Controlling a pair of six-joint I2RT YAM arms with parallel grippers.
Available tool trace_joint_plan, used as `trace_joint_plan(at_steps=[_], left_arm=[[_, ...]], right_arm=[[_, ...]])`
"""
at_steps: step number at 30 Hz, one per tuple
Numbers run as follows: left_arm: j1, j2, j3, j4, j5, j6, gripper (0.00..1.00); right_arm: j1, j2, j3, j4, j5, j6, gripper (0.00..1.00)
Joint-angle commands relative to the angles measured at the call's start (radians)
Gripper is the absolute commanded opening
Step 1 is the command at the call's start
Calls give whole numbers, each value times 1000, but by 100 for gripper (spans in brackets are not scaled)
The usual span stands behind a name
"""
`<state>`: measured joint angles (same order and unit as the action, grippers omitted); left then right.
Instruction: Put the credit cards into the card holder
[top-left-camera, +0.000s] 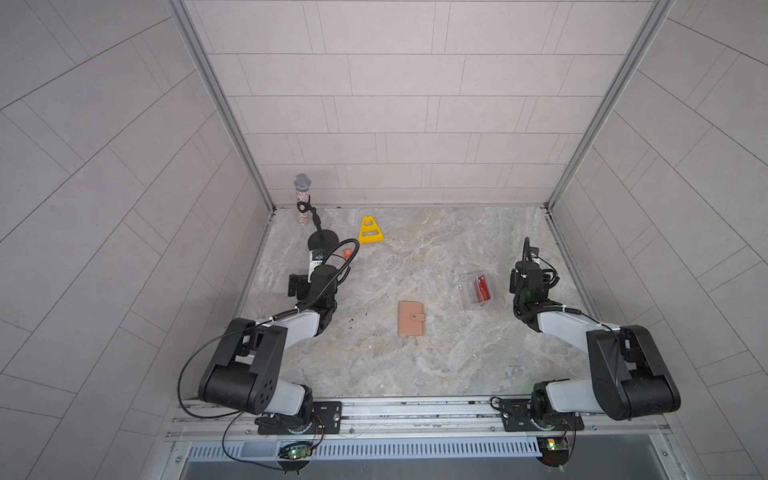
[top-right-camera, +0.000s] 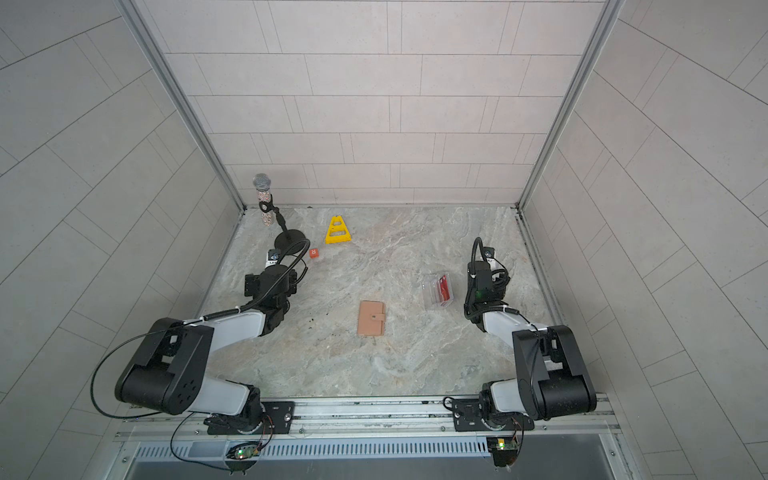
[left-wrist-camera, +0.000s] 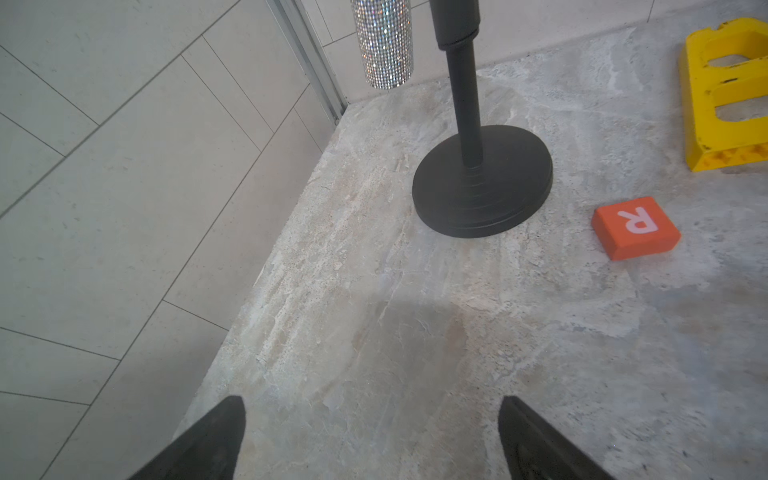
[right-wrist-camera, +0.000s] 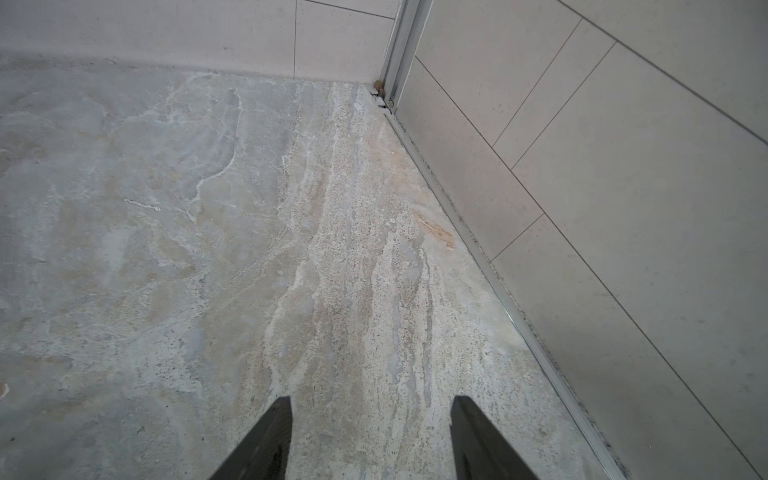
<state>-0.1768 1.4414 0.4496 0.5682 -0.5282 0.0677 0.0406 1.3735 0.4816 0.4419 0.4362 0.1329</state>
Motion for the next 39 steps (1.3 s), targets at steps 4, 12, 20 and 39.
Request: trace_joint_plan(at_steps=[4, 12, 20, 39], left_arm=[[140, 0, -150, 429, 355, -95, 100], [169, 143, -151, 570, 429, -101, 100], [166, 142, -67, 374, 345, -118, 100], [165, 141, -69, 381, 359, -115, 100]], right_arm=[[-51, 3, -117, 315, -210, 2, 63], [-54, 99, -153, 489, -305, -36, 65], [-46, 179, -129, 516, -329, -66, 92], [-35, 200, -144, 580, -307, -75, 100]])
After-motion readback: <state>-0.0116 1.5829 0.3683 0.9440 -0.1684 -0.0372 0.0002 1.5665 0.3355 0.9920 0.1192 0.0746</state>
